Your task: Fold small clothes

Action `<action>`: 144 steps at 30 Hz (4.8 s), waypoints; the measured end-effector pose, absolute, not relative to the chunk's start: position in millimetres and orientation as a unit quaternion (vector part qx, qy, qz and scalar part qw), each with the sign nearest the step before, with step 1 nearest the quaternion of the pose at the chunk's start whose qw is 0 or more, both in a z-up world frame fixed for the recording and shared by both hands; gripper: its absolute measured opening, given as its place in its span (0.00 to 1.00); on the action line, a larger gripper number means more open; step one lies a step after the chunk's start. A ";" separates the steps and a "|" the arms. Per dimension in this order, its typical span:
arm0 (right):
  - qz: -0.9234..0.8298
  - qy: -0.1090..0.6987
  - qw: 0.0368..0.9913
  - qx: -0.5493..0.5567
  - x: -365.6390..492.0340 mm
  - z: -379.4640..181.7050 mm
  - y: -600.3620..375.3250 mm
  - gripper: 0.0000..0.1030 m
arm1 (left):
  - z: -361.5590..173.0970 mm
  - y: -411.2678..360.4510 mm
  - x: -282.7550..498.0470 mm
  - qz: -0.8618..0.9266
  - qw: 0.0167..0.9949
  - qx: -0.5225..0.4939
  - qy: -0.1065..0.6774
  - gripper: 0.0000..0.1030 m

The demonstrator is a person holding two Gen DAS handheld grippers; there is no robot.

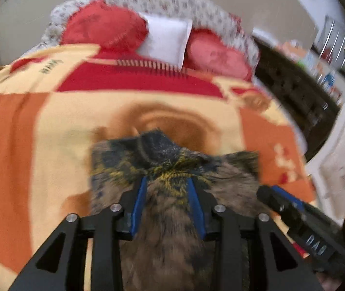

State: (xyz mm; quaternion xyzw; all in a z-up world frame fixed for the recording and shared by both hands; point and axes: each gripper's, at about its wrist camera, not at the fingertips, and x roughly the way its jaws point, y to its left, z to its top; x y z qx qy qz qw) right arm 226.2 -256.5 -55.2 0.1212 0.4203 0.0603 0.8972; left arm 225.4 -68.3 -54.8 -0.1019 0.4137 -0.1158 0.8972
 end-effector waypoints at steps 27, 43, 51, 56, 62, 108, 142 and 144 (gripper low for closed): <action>0.094 0.357 0.927 -0.073 40.4 -95.9 -188.7 0.35 | -105.6 -102.5 84.7 -0.080 0.900 -0.006 0.429 0.31; 0.093 0.336 0.934 -0.073 36.7 -98.9 -191.0 0.36 | -106.6 -93.3 72.6 -0.125 0.912 -0.023 0.389 0.58; 0.094 0.336 0.934 -0.071 36.4 -98.7 -191.3 0.36 | -106.5 -105.0 72.6 -0.167 0.904 -0.010 0.393 0.88; 0.098 0.336 0.935 -0.062 36.3 -98.1 -194.0 0.36 | -106.2 -107.4 74.6 -0.167 0.903 -0.010 0.395 0.90; 0.103 0.334 0.935 -0.052 35.9 -97.1 -195.2 0.36 | -85.3 -95.8 72.1 -0.183 0.895 -0.032 0.404 0.89; 0.251 0.413 0.832 0.270 194.3 -125.5 -303.5 0.54 | -128.5 -41.0 156.4 -0.279 0.835 -0.197 0.433 0.88; 0.221 0.419 0.860 0.188 199.8 -118.4 -283.2 0.17 | -116.3 -21.5 155.3 -0.154 0.843 -0.251 0.450 0.21; 0.213 0.428 0.857 0.191 199.9 -113.7 -281.3 0.16 | -109.8 -17.2 155.8 -0.154 0.843 -0.253 0.450 0.19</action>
